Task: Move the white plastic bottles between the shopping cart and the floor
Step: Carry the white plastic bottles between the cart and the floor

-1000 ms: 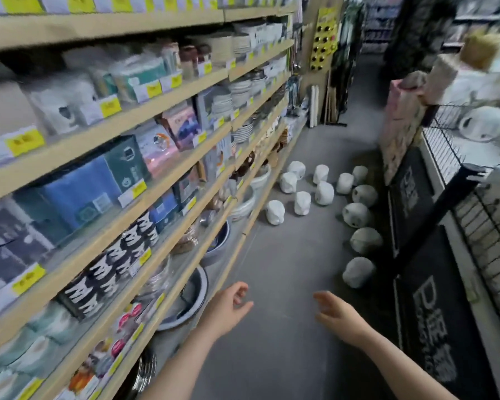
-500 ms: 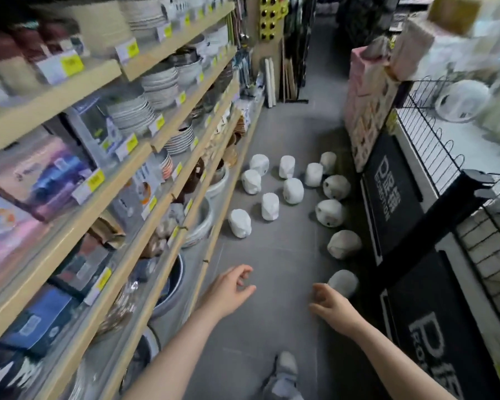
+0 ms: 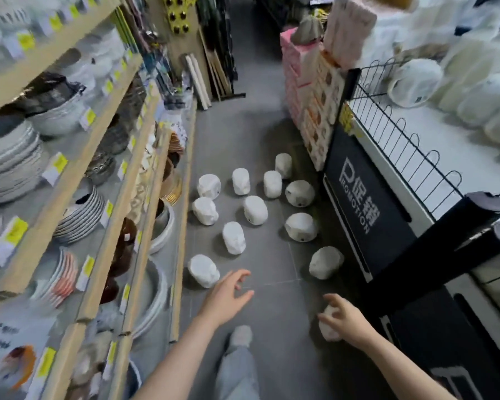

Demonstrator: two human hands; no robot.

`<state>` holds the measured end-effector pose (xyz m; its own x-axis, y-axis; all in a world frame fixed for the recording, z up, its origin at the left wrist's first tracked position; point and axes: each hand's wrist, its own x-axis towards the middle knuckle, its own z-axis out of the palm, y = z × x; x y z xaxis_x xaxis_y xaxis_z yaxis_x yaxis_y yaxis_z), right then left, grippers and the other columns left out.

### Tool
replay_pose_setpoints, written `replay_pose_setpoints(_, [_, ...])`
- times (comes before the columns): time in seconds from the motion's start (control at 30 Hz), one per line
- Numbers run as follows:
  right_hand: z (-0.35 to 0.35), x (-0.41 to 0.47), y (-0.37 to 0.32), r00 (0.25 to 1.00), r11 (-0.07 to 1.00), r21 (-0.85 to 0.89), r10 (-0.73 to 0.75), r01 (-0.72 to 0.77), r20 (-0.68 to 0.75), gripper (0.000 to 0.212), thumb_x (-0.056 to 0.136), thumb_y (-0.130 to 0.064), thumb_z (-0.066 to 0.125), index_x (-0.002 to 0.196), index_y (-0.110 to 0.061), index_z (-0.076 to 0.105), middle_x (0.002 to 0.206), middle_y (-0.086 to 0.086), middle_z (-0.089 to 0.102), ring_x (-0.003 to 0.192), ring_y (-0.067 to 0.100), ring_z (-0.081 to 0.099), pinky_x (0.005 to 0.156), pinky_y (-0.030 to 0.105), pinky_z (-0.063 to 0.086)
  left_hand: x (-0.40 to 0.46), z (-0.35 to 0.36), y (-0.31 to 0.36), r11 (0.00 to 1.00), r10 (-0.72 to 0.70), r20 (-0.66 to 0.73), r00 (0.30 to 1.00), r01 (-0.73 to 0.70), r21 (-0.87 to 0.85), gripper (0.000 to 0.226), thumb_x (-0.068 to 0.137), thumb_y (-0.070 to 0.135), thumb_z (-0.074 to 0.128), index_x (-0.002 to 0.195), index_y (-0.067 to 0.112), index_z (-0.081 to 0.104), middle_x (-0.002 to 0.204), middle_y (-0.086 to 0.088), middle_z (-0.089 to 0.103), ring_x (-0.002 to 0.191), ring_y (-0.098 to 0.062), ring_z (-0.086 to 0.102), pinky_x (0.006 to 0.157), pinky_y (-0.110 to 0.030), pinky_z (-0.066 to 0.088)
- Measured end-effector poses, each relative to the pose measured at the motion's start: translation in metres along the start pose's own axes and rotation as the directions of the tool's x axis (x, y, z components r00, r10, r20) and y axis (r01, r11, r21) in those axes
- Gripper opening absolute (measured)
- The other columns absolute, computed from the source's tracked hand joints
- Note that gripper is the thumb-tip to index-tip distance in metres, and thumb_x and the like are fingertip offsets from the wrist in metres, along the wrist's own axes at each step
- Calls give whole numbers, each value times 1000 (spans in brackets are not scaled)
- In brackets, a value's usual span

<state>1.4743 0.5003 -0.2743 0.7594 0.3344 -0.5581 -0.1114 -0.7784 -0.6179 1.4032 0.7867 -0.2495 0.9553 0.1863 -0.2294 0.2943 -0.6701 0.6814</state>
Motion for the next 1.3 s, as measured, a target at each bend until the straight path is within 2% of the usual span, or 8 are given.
replay_pose_setpoints(0.17, [7,57,6,973,971,123,216,-205,-84,56,83,-40,66,132,-26,43,128,4,48,110,15,53,96,29,44,135,-4,-19,985,123,230,965,-147,94,43,88,31,63,129,29,50,111,15,49,94,-3,50,88,-20,40])
replay_pose_setpoints(0.47, [27,107,19,815,852,268,514,-449,-269,60,85,-47,60,137,-28,37,123,1,47,102,15,53,82,26,44,270,39,-18,912,274,497,823,-387,138,45,89,35,60,132,33,45,113,18,45,98,-2,47,88,-23,41])
replay_pose_setpoints(0.6, [68,146,79,748,798,320,595,-510,-293,63,84,-50,60,139,-32,34,134,2,41,120,21,46,93,32,45,301,122,-53,870,320,587,744,-475,127,45,90,36,59,132,34,45,115,16,47,103,-4,51,93,-31,44])
replay_pose_setpoints(0.9, [198,303,282,627,752,195,640,-629,-445,88,80,-68,51,148,-37,3,150,12,17,129,31,37,98,38,42,379,403,-160,562,476,792,381,-825,59,60,94,36,52,147,32,24,150,0,28,138,-17,29,107,-29,30])
replay_pose_setpoints(1.03, [244,364,350,547,757,266,627,-597,-555,96,75,-66,57,144,-41,-3,149,15,15,126,33,40,96,35,42,419,524,-179,346,619,768,161,-935,-83,68,86,38,55,148,28,27,154,-13,24,141,-32,24,110,-44,34])
replay_pose_setpoints(1.13, [267,384,383,491,843,412,537,-346,-687,87,67,-50,74,141,-38,28,149,11,13,130,32,36,101,34,42,425,575,-191,274,637,768,59,-949,-155,80,80,34,62,149,31,21,157,-14,14,143,-34,15,113,-47,29])
replay_pose_setpoints(1.2, [270,383,397,500,886,417,459,-201,-734,81,64,-39,80,132,-43,37,150,6,11,135,28,30,105,29,37,417,579,-205,304,648,759,71,-937,-172,89,78,36,64,149,35,12,159,-11,7,144,-31,9,115,-43,23])
replay_pose_setpoints(1.3, [265,371,403,672,927,358,336,-111,-660,82,64,-31,83,124,-57,31,147,-8,4,142,21,16,110,22,23,399,556,-235,337,668,725,170,-937,-92,92,74,42,64,150,36,12,158,-12,7,142,-34,11,110,-44,28])
